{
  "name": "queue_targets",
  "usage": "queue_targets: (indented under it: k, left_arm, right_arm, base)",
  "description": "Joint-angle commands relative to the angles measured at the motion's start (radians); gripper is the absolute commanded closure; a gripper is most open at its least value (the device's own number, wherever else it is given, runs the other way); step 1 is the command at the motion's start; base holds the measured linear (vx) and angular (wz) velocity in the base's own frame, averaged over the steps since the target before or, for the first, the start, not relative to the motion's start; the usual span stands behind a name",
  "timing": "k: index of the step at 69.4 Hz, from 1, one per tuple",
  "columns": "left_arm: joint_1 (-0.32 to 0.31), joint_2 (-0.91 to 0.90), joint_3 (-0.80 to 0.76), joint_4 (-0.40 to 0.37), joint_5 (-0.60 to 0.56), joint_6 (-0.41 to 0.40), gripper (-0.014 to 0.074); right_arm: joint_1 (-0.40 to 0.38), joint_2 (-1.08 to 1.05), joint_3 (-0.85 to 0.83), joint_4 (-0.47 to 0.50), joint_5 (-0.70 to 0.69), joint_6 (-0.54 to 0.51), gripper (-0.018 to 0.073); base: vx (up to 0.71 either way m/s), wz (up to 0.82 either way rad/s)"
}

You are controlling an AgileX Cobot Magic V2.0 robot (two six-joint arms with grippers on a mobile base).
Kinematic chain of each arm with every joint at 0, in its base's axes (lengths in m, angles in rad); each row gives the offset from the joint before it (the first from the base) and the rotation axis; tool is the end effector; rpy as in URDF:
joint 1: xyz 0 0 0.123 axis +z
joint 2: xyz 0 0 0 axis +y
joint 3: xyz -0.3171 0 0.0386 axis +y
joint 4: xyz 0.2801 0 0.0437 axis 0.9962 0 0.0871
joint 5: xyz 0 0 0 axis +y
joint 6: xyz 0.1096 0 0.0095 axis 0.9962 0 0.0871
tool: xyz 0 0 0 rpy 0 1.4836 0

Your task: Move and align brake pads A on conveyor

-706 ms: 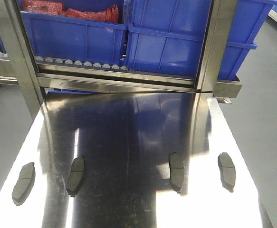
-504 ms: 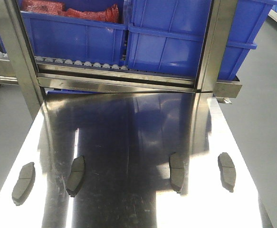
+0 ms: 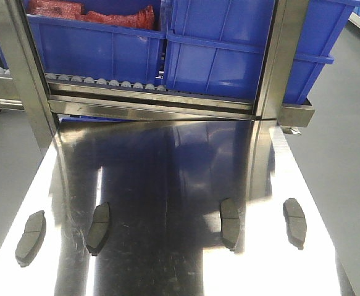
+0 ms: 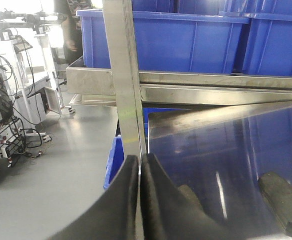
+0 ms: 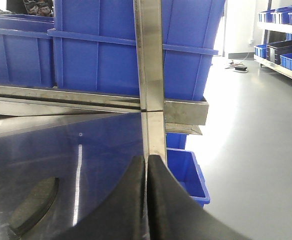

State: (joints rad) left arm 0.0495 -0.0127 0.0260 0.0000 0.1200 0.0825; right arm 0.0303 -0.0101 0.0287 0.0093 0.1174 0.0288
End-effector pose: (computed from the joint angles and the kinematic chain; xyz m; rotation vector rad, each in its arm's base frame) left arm 0.0729 0.0036 0.1924 0.0267 1.6176 0.1019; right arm 0.0732 0.0023 0.1914 0.0054 1.6198 0.0536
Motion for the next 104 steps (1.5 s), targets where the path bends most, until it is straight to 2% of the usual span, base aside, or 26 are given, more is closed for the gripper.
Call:
queue_targets:
  k: [1,35,45,52,67,80,94,104]
  left_arm:
    - [0.000,-0.014,0.017,-0.011,-0.071,-0.001,0.0603]
    - [0.000,-0.014,0.017,0.000,-0.091,0.004,0.0603]
    - [0.000,-0.012,-0.014,-0.032,-0.207,-0.022,0.0603]
    - [0.000,0.013,-0.091,-0.029,-0.202,-0.022,0.0603]
    - [0.000,0.248,-0.322,-0.029,-0.017,-0.021,0.0603]
    - [0.000,0.500,-0.500,-0.029,0.273,-0.021,0.0603]
    - [0.000,0.699,-0.551,-0.029,0.533,-0.019,0.0603]
    - [0.000,0.750,-0.551,-0.029,0.601,-0.019,0.0603]
  right_arm:
    - [-0.008,-0.013,0.011,-0.009,-0.077,-0.001,0.0566]
    - [-0.008,-0.013,0.011,-0.009,-0.077,-0.001,0.0566]
    - [-0.008,-0.013,0.011,-0.009,-0.077,-0.001,0.0566]
    - [-0.008,-0.013,0.011,-0.009,-0.077,-0.001,0.0566]
    - [-0.008,-0.013,0.011,-0.009,-0.077,-0.001,0.0566]
    - [-0.008,-0.013,0.011,-0.009,-0.077,-0.001,0.0566]
    - [-0.008,-0.013,0.011,-0.009,-0.077,-0.001,0.0566]
    - [-0.008,-0.013,0.011,-0.009,-0.077,-0.001,0.0566]
  base:
    - [0.00,0.00]
    - [0.00,0.00]
    - [0.00,0.00]
    - [0.00,0.00]
    - [0.00,0.00]
    - [0.00,0.00]
    - [0.00,0.00]
    - [0.00,0.00]
